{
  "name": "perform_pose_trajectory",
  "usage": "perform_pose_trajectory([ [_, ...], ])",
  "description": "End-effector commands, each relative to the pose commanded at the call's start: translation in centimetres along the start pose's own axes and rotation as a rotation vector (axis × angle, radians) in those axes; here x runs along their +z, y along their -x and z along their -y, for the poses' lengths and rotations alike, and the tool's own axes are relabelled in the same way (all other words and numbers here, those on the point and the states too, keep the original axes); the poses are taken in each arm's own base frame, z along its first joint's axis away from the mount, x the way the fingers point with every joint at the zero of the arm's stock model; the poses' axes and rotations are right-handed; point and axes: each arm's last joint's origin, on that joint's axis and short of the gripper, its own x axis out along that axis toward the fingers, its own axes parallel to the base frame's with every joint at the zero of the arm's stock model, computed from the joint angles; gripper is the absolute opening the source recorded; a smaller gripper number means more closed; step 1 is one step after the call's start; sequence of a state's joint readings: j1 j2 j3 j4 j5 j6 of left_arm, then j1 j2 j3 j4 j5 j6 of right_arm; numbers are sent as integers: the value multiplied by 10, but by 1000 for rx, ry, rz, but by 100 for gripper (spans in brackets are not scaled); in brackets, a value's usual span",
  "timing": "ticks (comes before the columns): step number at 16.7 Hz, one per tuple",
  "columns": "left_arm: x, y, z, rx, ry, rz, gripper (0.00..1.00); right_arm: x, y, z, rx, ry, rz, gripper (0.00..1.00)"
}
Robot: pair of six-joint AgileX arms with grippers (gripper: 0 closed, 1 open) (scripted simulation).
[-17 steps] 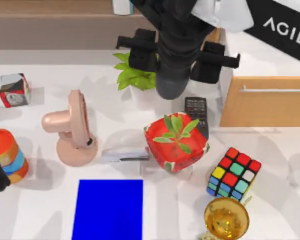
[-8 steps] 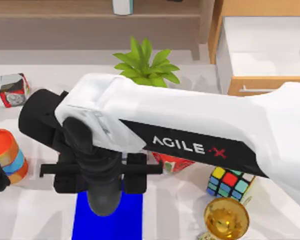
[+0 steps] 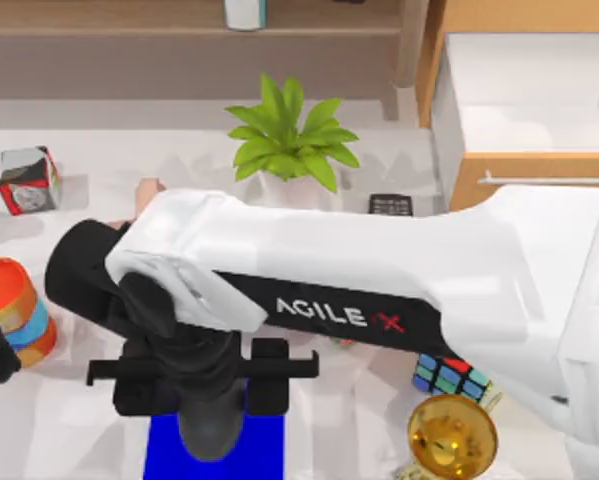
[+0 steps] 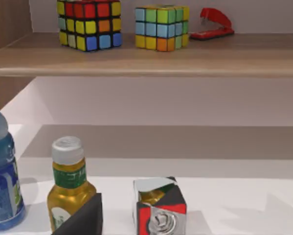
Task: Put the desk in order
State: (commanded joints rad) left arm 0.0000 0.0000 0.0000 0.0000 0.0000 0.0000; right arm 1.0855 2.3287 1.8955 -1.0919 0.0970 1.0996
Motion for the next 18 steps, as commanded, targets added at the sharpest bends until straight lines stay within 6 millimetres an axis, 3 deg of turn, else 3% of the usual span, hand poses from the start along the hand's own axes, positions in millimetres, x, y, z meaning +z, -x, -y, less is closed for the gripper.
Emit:
perform_pose_trajectory([
  [18,0,0,0,0,0,0,100,-13,13,-2,15,28,-1,0],
])
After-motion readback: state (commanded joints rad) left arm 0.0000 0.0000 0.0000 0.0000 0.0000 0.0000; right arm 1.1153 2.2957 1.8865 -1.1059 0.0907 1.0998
